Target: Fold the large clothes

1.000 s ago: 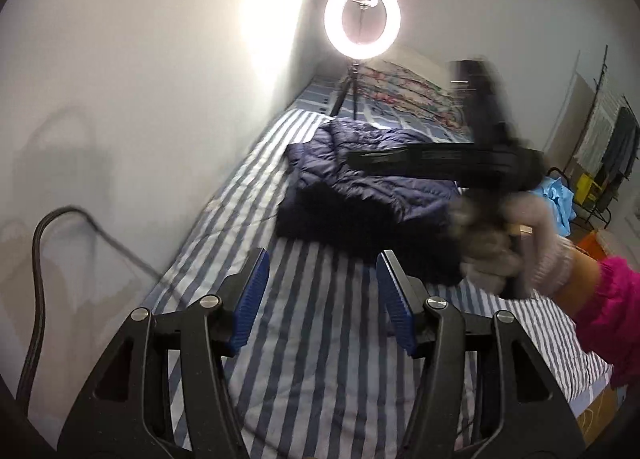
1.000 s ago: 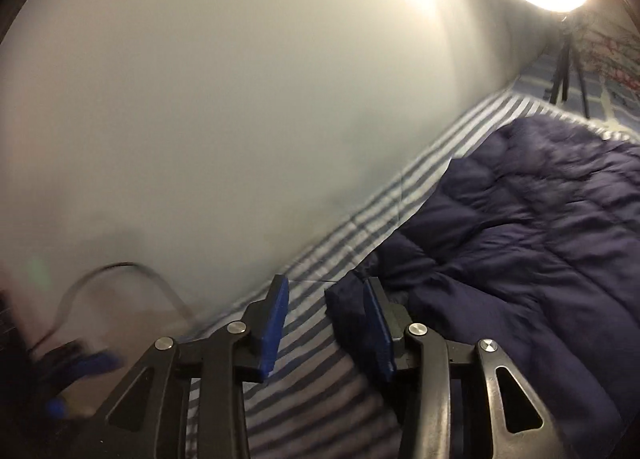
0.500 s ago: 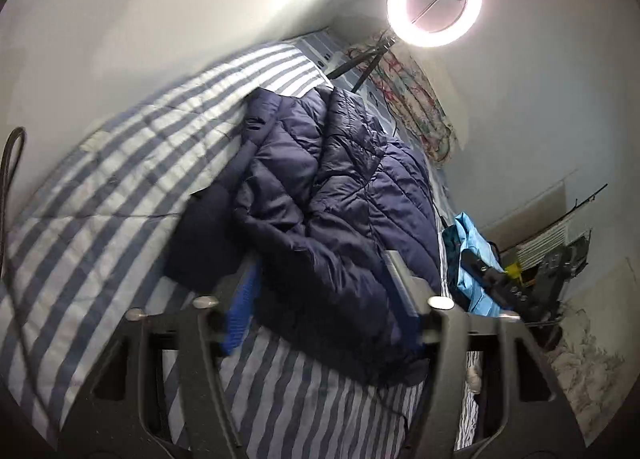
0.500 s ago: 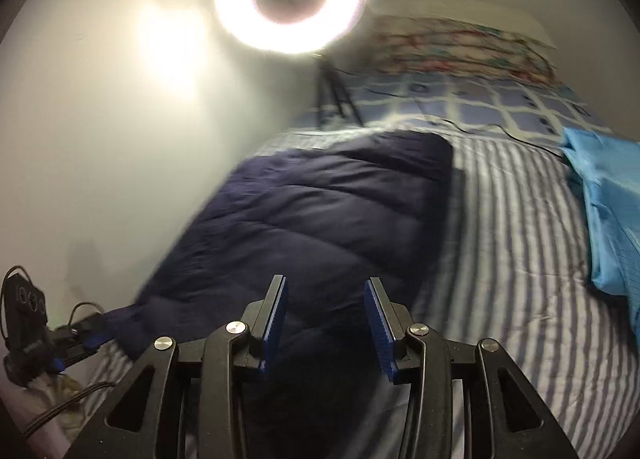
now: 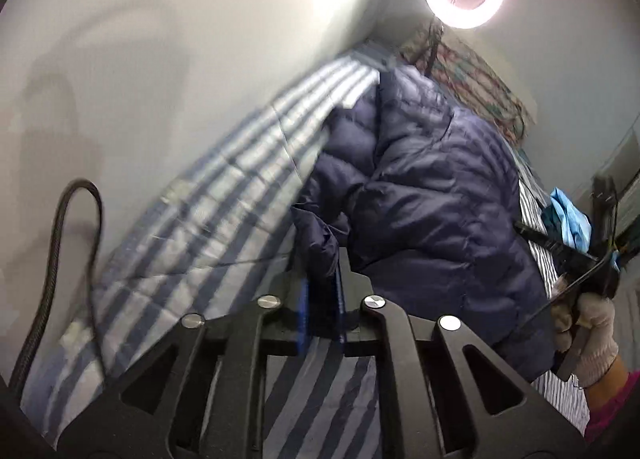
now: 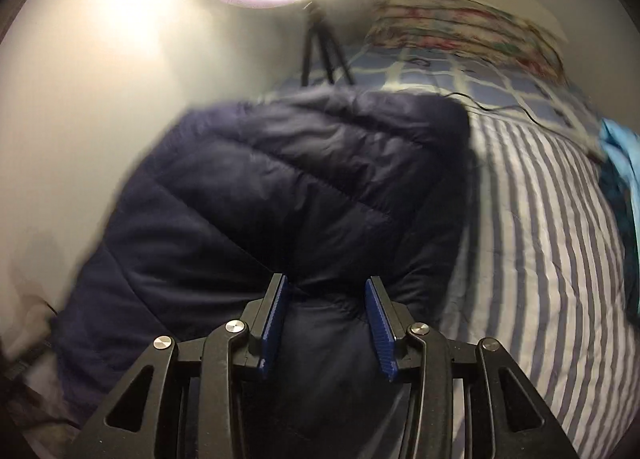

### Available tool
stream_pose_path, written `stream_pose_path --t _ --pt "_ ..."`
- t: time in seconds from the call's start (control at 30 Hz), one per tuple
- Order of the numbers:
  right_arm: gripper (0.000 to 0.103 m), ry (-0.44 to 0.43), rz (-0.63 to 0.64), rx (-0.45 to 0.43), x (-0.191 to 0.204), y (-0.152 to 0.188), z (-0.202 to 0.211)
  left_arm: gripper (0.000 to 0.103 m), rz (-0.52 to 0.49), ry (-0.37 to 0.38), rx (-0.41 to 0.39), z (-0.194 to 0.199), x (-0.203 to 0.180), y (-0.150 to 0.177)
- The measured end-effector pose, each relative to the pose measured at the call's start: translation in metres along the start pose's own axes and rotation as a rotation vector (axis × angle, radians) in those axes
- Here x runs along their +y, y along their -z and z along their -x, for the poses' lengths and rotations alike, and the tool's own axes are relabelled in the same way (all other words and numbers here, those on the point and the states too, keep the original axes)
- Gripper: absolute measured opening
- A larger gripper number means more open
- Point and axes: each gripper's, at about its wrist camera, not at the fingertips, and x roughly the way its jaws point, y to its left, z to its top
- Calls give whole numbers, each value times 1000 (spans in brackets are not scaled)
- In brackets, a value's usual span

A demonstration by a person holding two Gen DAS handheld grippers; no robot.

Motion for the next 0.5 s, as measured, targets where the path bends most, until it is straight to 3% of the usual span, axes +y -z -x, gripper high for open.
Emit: stream_pose_path --t 0.1,0.17,0.3,0.4,0.5 --pt "40 -43 16 -6 -4 -5 13 16 -66 -14 -101 43 -23 -8" --pt "40 -44 10 -79 -13 -14 32 26 -126 -2 -156 61 -44 -17" --pt "42 -60 -25 -174 -28 -40 45 29 -209 27 -200 61 -83 -49" --pt "42 -35 -20 -222 -29 -58 43 29 -269 -9 -146 25 -103 -67" --pt "51 -18 8 -215 -27 -70 26 29 -318 -65 -68 -21 -113 -67"
